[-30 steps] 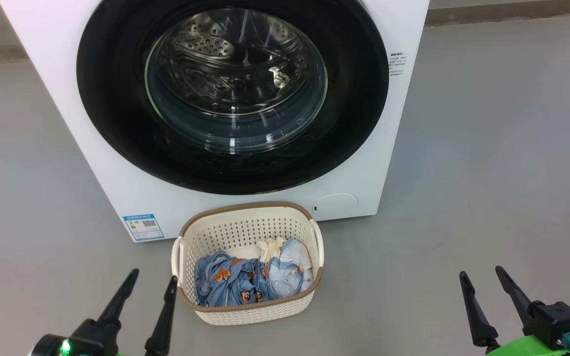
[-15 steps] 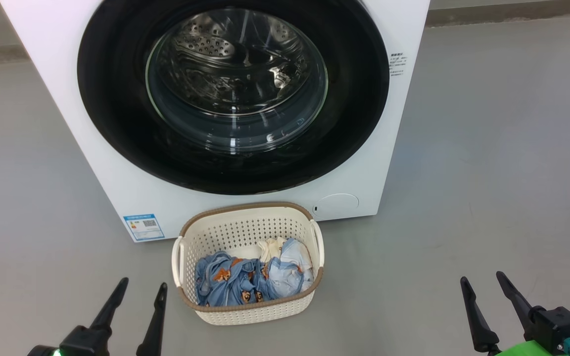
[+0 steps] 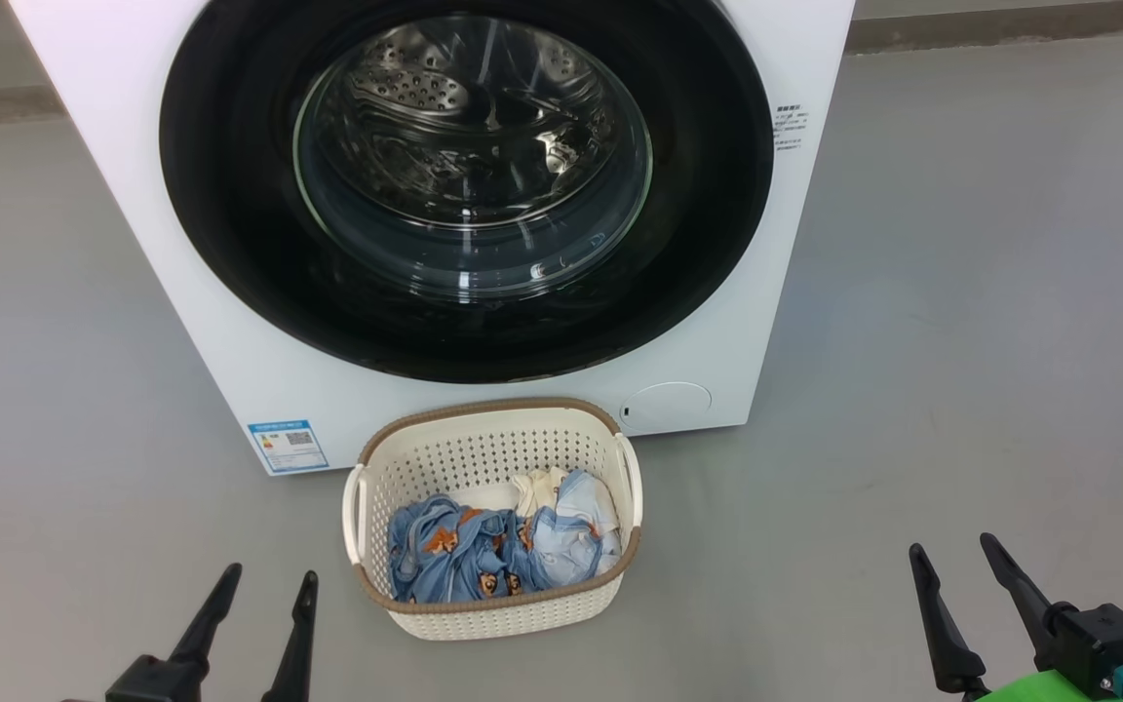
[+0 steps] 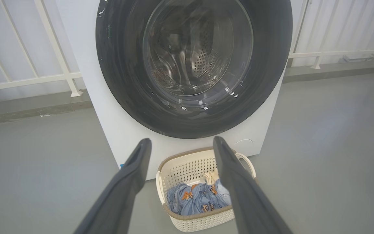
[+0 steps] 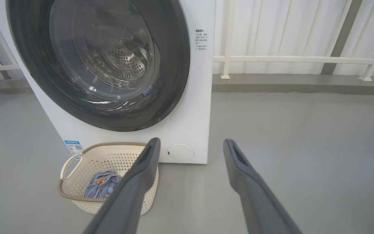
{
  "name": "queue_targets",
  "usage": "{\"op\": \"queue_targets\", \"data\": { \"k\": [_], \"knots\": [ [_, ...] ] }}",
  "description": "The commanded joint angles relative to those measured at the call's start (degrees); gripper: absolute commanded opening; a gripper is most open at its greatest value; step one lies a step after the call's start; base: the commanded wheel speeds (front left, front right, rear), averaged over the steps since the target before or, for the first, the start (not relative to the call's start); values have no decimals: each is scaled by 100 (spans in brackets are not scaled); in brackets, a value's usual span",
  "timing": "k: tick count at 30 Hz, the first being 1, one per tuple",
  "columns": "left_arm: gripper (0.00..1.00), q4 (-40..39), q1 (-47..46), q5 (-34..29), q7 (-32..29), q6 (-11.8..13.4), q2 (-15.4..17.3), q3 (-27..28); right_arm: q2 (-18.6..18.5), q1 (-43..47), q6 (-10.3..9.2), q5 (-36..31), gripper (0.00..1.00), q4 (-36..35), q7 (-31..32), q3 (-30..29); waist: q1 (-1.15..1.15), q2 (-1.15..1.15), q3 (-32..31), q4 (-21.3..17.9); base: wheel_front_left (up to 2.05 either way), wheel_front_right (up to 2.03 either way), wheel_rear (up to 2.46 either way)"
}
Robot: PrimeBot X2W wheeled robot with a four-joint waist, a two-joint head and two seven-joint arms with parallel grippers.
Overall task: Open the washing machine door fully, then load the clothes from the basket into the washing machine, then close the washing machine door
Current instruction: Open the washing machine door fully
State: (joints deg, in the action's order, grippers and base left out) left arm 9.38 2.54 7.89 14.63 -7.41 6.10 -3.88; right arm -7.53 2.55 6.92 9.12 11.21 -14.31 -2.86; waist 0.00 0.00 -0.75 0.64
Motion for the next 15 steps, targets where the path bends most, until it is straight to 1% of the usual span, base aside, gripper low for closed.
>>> {"op": "queue_targets", "data": {
  "k": [1, 15],
  "knots": [
    [100, -121, -131, 27, 37, -8, 50, 218, -122, -74, 57, -37, 100, -145, -69, 97, 0, 0, -1, 2, 0, 0, 0],
    [100, -108, -58, 86, 37, -8, 51, 221, -198, -97, 57, -20, 100, -134, -69, 136, 0, 0, -50, -9, 0, 0, 0]
  ]
}}
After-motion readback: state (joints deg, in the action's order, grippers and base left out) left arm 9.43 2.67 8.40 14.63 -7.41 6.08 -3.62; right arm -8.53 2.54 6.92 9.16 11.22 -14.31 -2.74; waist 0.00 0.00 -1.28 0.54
